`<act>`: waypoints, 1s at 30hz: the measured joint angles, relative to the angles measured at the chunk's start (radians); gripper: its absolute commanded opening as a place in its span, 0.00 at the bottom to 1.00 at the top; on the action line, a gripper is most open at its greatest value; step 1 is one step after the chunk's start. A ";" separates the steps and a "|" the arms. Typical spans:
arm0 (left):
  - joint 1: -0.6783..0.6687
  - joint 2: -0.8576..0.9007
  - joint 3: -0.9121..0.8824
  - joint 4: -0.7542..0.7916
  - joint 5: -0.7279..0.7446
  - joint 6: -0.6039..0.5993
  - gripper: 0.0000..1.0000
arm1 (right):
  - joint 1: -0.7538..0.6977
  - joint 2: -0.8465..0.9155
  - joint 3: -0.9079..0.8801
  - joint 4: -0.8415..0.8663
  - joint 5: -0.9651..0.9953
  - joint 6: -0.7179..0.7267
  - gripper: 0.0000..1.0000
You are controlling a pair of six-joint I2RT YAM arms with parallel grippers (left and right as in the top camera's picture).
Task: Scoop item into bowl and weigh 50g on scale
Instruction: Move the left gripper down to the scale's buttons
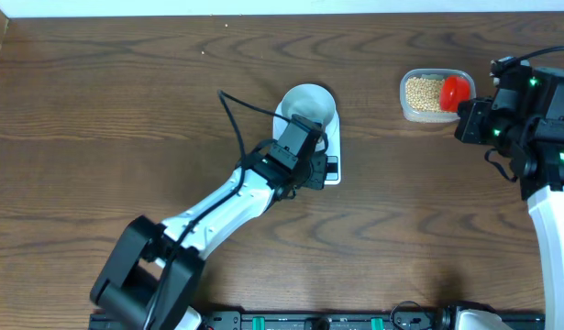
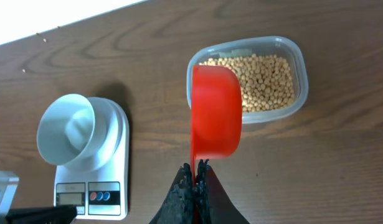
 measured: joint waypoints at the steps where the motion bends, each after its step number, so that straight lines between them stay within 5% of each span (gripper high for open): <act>1: 0.000 0.010 0.000 0.006 -0.005 -0.008 0.08 | 0.000 0.008 0.000 0.000 0.001 0.000 0.01; 30: 0.000 0.094 0.000 0.066 -0.150 -0.046 0.08 | -0.001 0.046 0.000 -0.001 -0.002 0.000 0.01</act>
